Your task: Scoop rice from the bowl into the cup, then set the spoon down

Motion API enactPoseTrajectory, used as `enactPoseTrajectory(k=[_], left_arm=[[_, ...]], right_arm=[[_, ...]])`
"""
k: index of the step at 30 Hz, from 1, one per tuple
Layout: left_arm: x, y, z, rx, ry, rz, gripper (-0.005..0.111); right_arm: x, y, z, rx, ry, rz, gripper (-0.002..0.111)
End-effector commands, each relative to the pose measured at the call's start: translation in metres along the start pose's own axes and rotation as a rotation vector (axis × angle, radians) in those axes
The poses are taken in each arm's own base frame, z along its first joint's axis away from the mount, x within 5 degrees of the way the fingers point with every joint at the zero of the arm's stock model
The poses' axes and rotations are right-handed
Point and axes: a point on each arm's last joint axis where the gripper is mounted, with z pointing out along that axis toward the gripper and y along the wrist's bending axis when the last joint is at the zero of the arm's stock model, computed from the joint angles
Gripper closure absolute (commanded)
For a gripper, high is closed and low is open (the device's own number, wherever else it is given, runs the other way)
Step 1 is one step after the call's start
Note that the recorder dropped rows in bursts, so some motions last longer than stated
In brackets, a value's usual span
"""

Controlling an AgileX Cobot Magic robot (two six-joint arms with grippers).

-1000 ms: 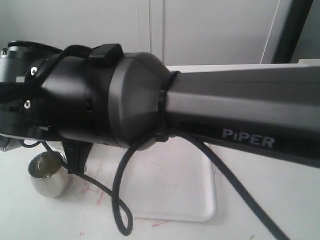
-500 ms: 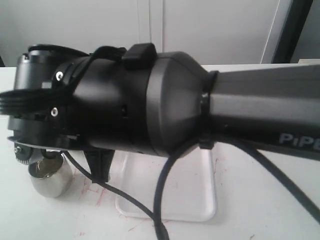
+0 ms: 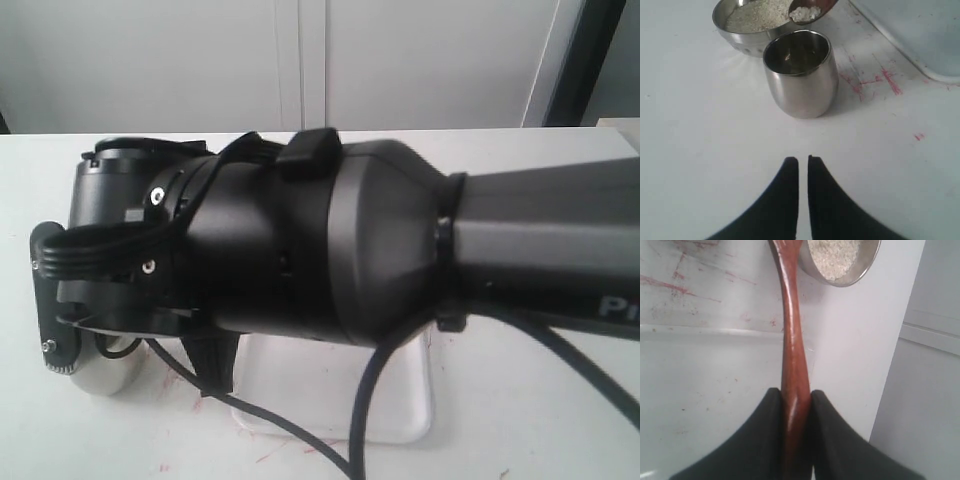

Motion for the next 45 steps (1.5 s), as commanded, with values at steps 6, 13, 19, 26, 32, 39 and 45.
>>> enactPoseTrajectory(k=[6,13,19,26,32,39,45], left_arm=[[0.002,-0.001,0.000,0.011,0.003,-0.005,0.092],[0.002,-0.001,0.000,0.011,0.003,-0.005,0.092],[0.002,-0.001,0.000,0.011,0.003,-0.005,0.092],[0.002,-0.001,0.000,0.011,0.003,-0.005,0.092],[0.002,-0.001,0.000,0.011,0.003,-0.005,0.092],[0.002,-0.001,0.000,0.011,0.003,-0.005,0.092],[0.002,-0.001,0.000,0.011,0.003,-0.005,0.092]], right_arm=[[-0.003,-0.001,-0.005,0.017,-0.041,-0.075,0.108],[-0.004,-0.002,-0.005,0.031,-0.050,-0.148,0.108],[-0.004,-0.008,-0.005,0.099,-0.041,-0.216,0.108],[-0.005,-0.009,-0.005,0.116,-0.045,-0.297,0.108],[-0.007,-0.010,0.000,0.150,-0.031,-0.358,0.108],[-0.010,-0.009,0.004,0.166,-0.026,-0.505,0.108],[-0.012,-0.009,0.004,0.180,-0.041,-0.519,0.108]])
